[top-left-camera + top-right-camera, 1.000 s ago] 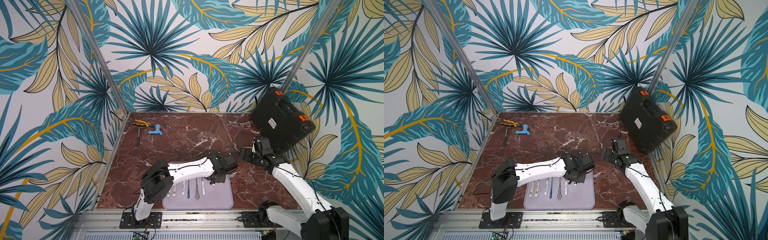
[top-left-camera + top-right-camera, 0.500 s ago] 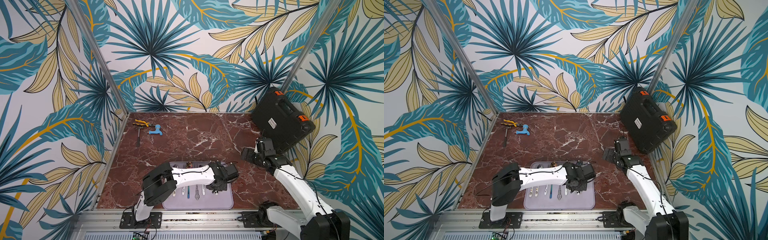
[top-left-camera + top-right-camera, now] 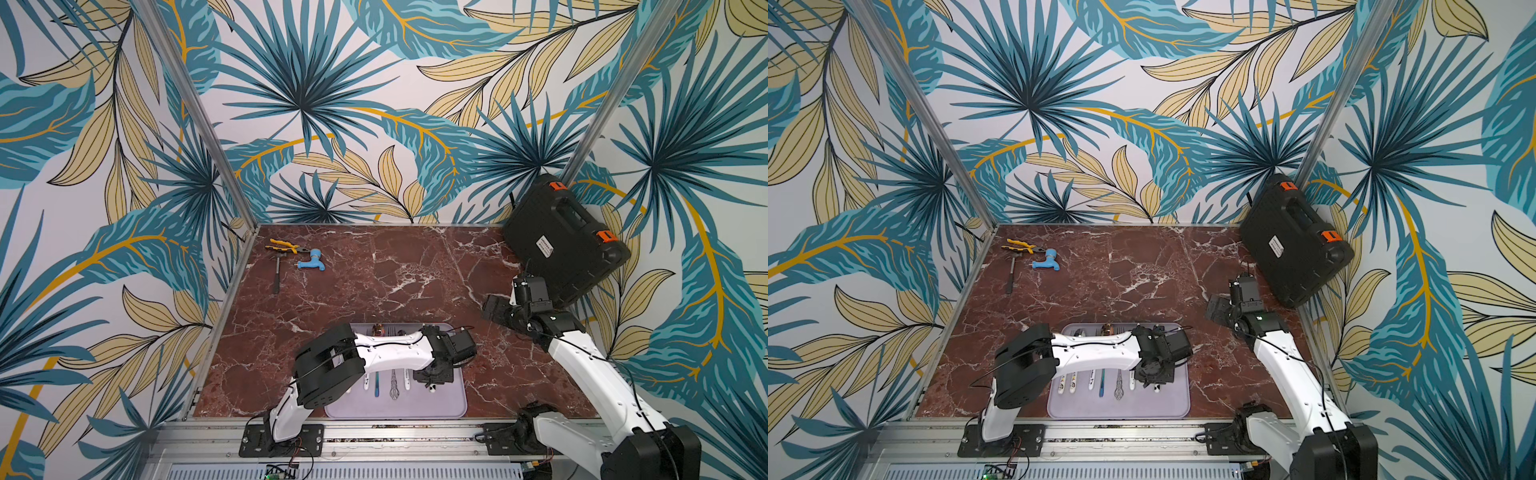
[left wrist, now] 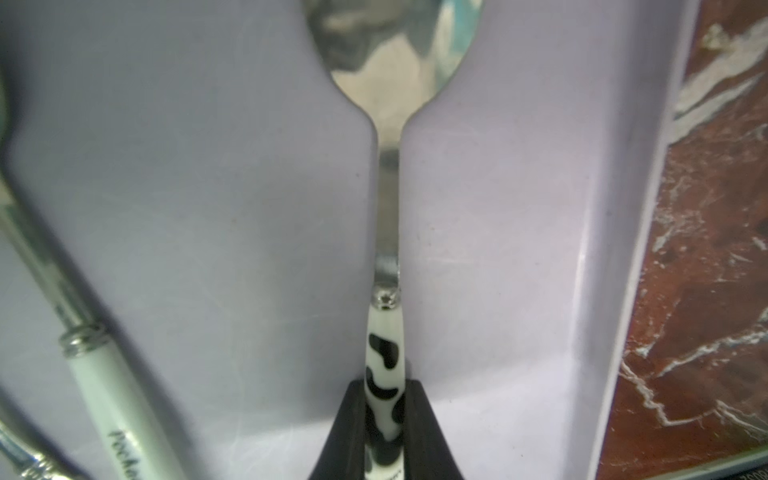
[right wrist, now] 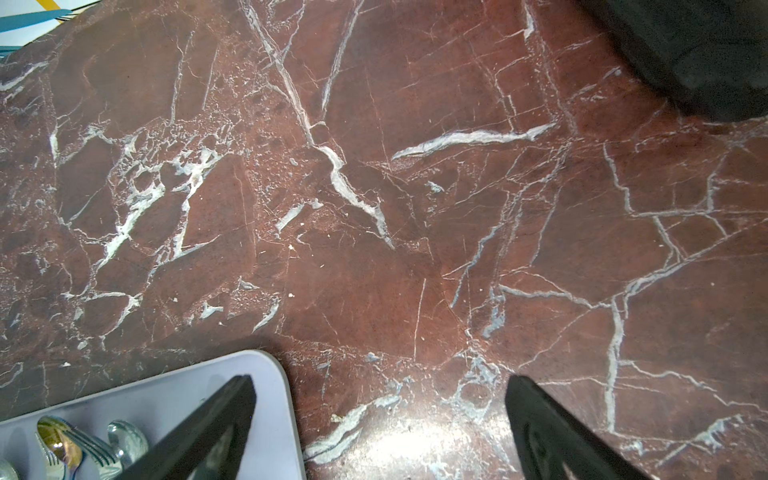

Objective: Set the spoon and fork side by side
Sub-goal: Place the spoon on the tray, then reset both arms

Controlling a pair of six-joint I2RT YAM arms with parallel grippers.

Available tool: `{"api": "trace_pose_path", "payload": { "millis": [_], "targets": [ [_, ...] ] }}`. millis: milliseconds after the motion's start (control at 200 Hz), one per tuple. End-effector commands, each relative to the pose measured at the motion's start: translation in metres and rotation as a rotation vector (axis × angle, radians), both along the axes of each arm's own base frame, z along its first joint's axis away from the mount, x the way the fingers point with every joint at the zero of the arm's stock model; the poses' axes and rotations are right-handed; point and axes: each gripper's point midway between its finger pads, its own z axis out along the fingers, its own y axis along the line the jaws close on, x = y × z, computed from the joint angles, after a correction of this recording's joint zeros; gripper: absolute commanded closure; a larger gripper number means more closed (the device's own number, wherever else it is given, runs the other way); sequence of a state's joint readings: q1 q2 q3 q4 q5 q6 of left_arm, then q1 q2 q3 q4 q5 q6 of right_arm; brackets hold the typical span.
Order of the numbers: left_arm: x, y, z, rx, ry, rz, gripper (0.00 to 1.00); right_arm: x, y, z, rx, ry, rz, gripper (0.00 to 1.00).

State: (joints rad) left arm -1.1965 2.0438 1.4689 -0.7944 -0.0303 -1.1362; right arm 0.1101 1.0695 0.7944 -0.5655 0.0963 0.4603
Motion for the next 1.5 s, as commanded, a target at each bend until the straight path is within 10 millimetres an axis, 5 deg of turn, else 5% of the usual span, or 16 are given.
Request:
{"api": "trace_pose_path", "payload": {
  "millis": [0,315,506,711,891,1162,1492],
  "targets": [
    [0.002,-0.004,-0.003,-0.016,0.006,0.012,0.93,-0.004,0.0,-0.005,0.015,0.001,-0.007,0.0],
    [0.002,-0.005,0.0,-0.025,0.006,0.013,0.54,-0.003,0.0,-0.003,0.016,-0.004,-0.005,0.01],
    [0.007,-0.008,0.016,-0.055,-0.038,-0.011,0.41,-0.003,-0.001,-0.003,0.014,-0.004,-0.006,0.0],
    [0.022,-0.024,0.054,-0.193,-0.132,-0.091,0.22,0.001,0.003,0.001,0.028,-0.03,0.016,0.0],
    [0.043,-0.014,0.107,-0.277,-0.285,-0.144,0.07,0.005,0.003,0.008,0.021,-0.069,0.021,0.01],
    [0.082,0.054,0.193,-0.221,-0.656,-0.142,0.0,0.014,-0.016,0.026,-0.054,-0.17,-0.054,0.0],
    [0.103,0.208,0.272,0.2,-1.213,0.07,0.0,0.03,-0.044,0.051,-0.212,-0.369,-0.137,0.01]
  ]
}}
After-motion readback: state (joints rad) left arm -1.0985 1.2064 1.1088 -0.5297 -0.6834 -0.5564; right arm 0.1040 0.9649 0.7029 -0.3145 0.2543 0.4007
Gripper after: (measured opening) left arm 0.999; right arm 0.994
